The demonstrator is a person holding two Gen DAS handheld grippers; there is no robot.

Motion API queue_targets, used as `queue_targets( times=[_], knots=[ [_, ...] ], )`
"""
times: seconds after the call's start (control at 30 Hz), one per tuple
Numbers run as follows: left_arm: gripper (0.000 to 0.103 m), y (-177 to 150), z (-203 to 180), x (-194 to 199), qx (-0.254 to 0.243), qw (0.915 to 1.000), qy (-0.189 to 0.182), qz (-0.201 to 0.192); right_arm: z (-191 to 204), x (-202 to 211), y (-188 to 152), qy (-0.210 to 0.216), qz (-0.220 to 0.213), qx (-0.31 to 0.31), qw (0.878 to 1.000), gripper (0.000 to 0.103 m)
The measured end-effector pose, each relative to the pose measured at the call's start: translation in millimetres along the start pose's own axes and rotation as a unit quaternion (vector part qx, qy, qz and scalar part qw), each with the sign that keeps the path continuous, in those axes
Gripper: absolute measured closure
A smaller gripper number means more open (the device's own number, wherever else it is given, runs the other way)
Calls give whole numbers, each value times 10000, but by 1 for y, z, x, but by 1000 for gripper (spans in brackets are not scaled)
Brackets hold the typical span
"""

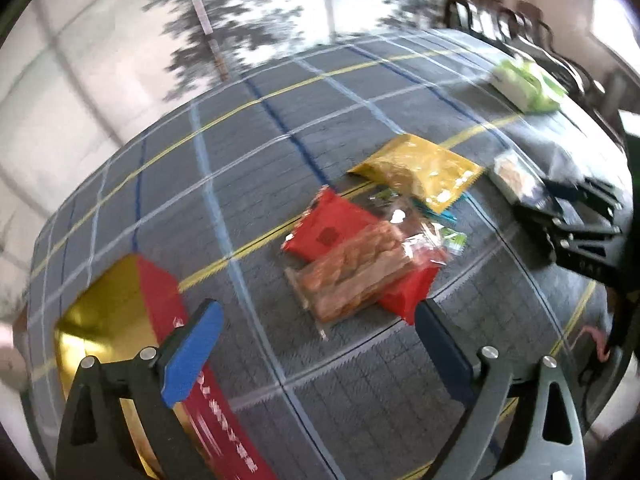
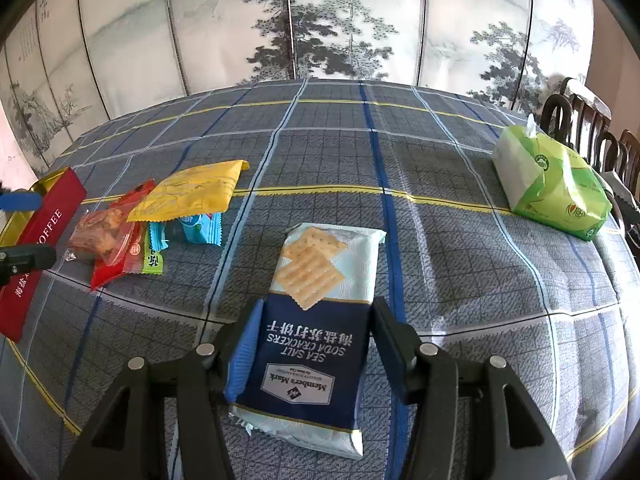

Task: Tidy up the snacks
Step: 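Grasp the clear bag of orange twists with the left tool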

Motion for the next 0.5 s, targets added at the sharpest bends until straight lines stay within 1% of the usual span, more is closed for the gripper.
queue_targets(
  times=[0.1, 0.23, 0.4, 0.5],
  knots=[
    [6, 6, -8, -6, -342, 9993, -165, 1, 0, 0, 0, 2, 2, 5, 10000, 47],
    [4, 14, -16, -16, -573, 9978, -346, 12, 0, 0, 0, 6, 1, 2, 10000, 47],
    [4, 19, -20, -31, -522, 9977, -435, 56, 0, -1, 0, 5, 1, 4, 10000, 47],
    [4, 16, -23, -38, -485, 9973, -526, 167, 0, -1, 0, 5, 2, 4, 10000, 47]
  ],
)
Point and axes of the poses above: each gripper's, at about its wrist camera, not at the fingertips, and x roughly against the way its jaws point, z to its left, y to its top, the point moved 10 cm from there along -x, roughly the way its jaws point, and after that the axes turned 14 degrees about -z, right-handed, at the moved point
